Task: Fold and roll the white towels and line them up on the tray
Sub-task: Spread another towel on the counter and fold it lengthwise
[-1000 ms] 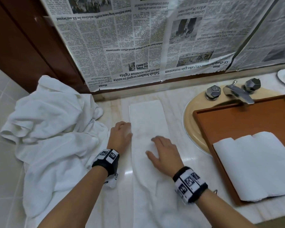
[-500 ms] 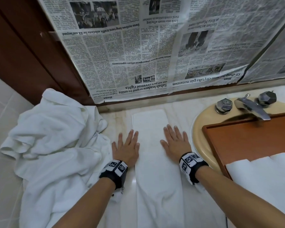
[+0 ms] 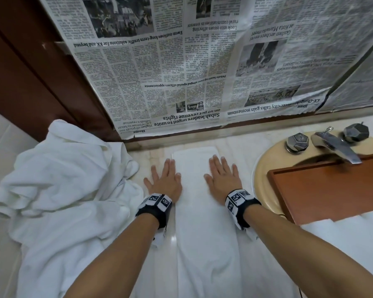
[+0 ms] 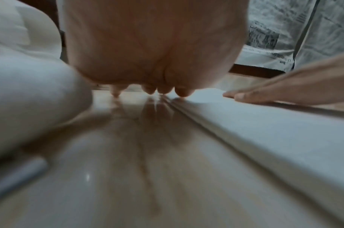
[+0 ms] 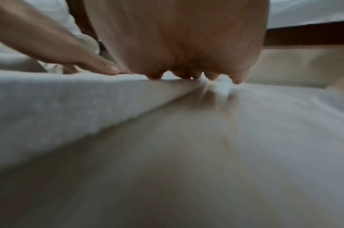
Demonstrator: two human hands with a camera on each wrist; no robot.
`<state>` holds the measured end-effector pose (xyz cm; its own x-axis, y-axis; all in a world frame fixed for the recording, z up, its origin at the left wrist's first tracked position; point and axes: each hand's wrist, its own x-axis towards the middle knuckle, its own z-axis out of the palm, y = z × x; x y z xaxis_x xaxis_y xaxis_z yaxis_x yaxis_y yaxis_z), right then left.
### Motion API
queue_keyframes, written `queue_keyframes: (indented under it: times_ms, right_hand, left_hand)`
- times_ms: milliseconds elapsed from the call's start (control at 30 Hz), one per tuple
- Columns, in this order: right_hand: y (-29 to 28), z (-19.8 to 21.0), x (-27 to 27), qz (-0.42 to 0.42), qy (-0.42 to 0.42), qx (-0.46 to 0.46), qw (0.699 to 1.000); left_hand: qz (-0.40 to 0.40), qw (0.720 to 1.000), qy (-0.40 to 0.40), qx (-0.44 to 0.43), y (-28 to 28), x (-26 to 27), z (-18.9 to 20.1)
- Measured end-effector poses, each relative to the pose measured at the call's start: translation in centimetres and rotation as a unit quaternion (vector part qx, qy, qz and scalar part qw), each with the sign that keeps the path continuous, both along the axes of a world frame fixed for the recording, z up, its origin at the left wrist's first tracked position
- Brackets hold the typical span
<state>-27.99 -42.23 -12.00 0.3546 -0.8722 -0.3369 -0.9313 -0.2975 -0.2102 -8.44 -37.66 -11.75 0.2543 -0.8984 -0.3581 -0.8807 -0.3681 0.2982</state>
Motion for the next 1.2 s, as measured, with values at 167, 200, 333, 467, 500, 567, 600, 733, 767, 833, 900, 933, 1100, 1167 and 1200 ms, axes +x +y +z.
queue_keyframes:
  times_ms: [167,200,333,467,500,567,600,733,767,833,900,933,1100,1167,1200]
  right_hand:
    - [0.1,-0.3,2.7,0.066,-0.011,-0.009,0.998]
    - [-0.2,-0.4,2.7,0.060,-0.009,-0.008,0.998]
    - [-2.3,-0.1,0.4,-0.007,0.001,0.022,1.000]
    - [-0.1,1.9,-1.7,-0.030,0.001,0.028,0.999]
    - [1.6,2.2,-2.3,-0.017,-0.007,0.023,1.000]
    - [5.9,2.8,-3.4,0.031,-0.022,0.010,0.999]
    - [8.0,2.8,-3.9,0.049,-0.030,0.003,0.998]
    - [11.8,1.4,-5.1,0.073,0.001,0.019,0.997]
    - [11.5,1.3,-5.1,0.077,0.011,0.013,0.997]
    - [9.8,1.0,-4.9,0.079,0.028,0.032,0.996]
    - [7.6,0.8,-4.3,0.066,0.032,0.037,0.997]
    - [6.6,0.7,-4.0,0.062,0.037,0.032,0.997]
    - [1.6,1.0,-2.2,0.054,0.067,0.042,0.995]
    - [1.2,1.9,-1.9,0.043,0.056,0.029,0.997]
    - [1.7,2.4,-1.9,0.033,0.031,0.015,0.999]
  left_hand:
    - [-0.097,0.995,-0.023,-0.028,-1.5,-1.1,0.1]
    - [-0.098,0.995,-0.025,-0.020,-1.5,-1.1,-0.1]
    - [-0.065,0.998,-0.023,-0.002,-1.9,-0.4,-0.4]
    - [-0.063,0.998,-0.020,-0.001,-0.6,-0.5,0.6]
    - [-0.080,0.997,-0.019,-0.005,0.3,-0.7,0.9]
    - [-0.121,0.992,-0.017,-0.009,2.9,-1.3,1.4]
    - [-0.135,0.991,-0.017,-0.003,4.2,-1.6,1.5]
    - [-0.144,0.988,-0.033,0.040,7.5,-2.4,0.8]
    - [-0.148,0.987,-0.043,0.040,7.6,-2.3,0.6]
    - [-0.145,0.987,-0.054,0.034,7.0,-2.1,0.2]
    - [-0.131,0.989,-0.054,0.034,5.8,-2.1,0.0]
    - [-0.122,0.991,-0.053,0.032,5.2,-2.3,-0.1]
    - [-0.082,0.996,-0.020,0.040,1.3,-1.7,0.1]
    - [-0.065,0.998,0.006,0.022,0.8,-1.4,0.5]
    - [-0.052,0.998,0.020,-0.001,1.1,-1.3,0.6]
